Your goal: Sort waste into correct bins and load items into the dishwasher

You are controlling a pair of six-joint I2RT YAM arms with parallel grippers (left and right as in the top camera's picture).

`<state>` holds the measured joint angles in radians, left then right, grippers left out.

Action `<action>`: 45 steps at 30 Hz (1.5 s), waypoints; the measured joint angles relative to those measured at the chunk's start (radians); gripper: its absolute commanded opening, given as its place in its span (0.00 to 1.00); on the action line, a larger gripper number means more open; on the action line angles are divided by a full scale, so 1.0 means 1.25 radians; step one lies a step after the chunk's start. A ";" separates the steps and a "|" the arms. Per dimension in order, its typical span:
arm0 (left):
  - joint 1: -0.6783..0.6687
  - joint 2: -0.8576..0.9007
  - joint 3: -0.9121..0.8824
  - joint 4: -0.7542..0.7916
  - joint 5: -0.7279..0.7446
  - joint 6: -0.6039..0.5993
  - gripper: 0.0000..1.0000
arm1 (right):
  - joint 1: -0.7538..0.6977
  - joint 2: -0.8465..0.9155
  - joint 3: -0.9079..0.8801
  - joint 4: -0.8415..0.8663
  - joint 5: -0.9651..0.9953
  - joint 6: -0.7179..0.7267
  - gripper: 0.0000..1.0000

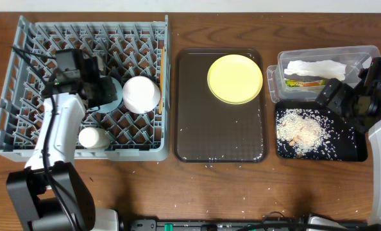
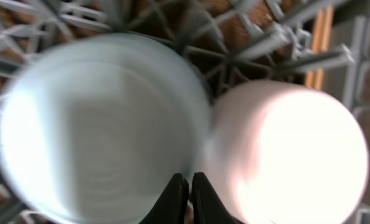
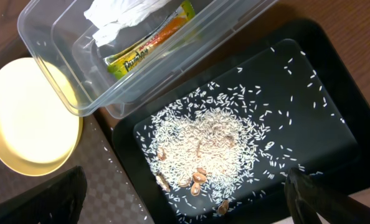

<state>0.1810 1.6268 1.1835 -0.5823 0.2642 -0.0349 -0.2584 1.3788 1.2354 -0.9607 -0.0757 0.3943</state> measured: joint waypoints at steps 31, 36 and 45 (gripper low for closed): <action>-0.067 0.039 0.002 0.047 -0.205 0.004 0.08 | 0.000 0.000 0.000 0.000 0.000 0.000 0.99; -0.067 -0.003 0.002 0.035 -0.198 0.004 0.13 | 0.000 0.000 0.000 0.000 0.000 0.000 0.99; -0.099 -0.218 0.013 -0.026 -0.058 -0.033 0.08 | 0.000 0.000 0.000 0.000 0.000 0.000 0.99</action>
<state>0.0578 1.3544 1.1992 -0.6144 0.1917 -0.0761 -0.2584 1.3788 1.2358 -0.9607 -0.0757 0.3943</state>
